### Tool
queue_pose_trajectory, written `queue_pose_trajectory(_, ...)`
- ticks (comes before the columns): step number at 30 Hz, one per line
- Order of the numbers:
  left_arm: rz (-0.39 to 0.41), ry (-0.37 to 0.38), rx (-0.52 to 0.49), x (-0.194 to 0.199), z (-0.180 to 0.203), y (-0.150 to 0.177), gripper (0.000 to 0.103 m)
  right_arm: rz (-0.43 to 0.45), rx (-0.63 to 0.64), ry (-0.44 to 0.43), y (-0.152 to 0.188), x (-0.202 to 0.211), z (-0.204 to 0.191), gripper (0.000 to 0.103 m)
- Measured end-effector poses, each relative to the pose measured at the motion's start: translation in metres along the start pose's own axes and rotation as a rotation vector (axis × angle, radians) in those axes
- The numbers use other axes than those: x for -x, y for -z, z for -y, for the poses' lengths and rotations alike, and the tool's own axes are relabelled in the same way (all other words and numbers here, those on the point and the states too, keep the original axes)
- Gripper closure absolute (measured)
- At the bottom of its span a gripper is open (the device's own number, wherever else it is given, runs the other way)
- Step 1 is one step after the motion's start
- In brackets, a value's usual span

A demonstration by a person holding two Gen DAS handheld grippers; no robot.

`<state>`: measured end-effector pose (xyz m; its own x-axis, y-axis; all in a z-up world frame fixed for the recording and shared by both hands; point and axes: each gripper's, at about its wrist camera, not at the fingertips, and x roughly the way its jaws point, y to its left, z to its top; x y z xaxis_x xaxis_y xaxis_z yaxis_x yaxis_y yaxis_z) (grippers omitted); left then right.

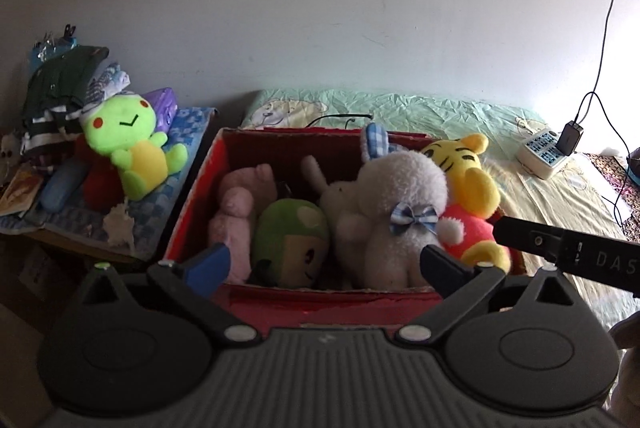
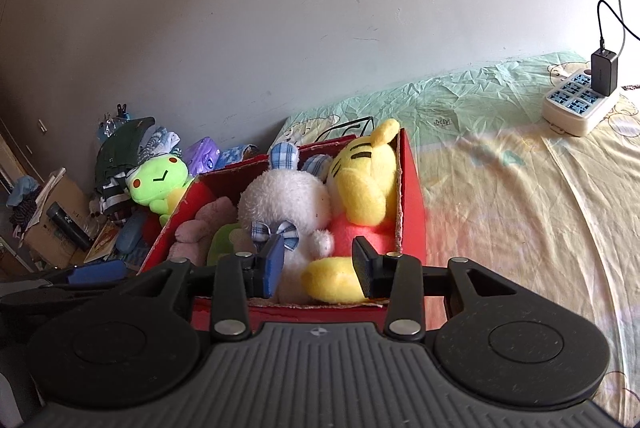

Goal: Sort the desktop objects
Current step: 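Withdraw the right tool from the red box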

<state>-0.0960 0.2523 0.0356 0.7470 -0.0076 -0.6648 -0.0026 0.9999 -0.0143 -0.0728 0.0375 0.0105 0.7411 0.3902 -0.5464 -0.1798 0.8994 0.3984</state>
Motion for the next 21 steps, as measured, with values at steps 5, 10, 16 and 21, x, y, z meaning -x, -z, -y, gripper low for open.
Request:
queue_pose_trajectory(5,-0.041,0.076,0.011,0.007,0.039,0.017,0.001,-0.015,0.043,0.100,0.007,0.023,0.022,0.047)
queue_pose_trajectory(10,-0.162,0.161,0.074,-0.009,0.072,0.034,0.000,-0.062,0.022,0.187,0.018,0.036,0.052,0.047)
queue_pose_trajectory(16,-0.245,0.089,0.062,-0.026,0.098,0.049,0.000,-0.135,-0.008,0.371,0.031,0.036,0.078,0.034)
queue_pose_trajectory(21,-0.362,-0.046,0.025,-0.048,0.105,0.073,0.000,-0.208,-0.017,0.460,0.042,0.026,0.089,0.026)
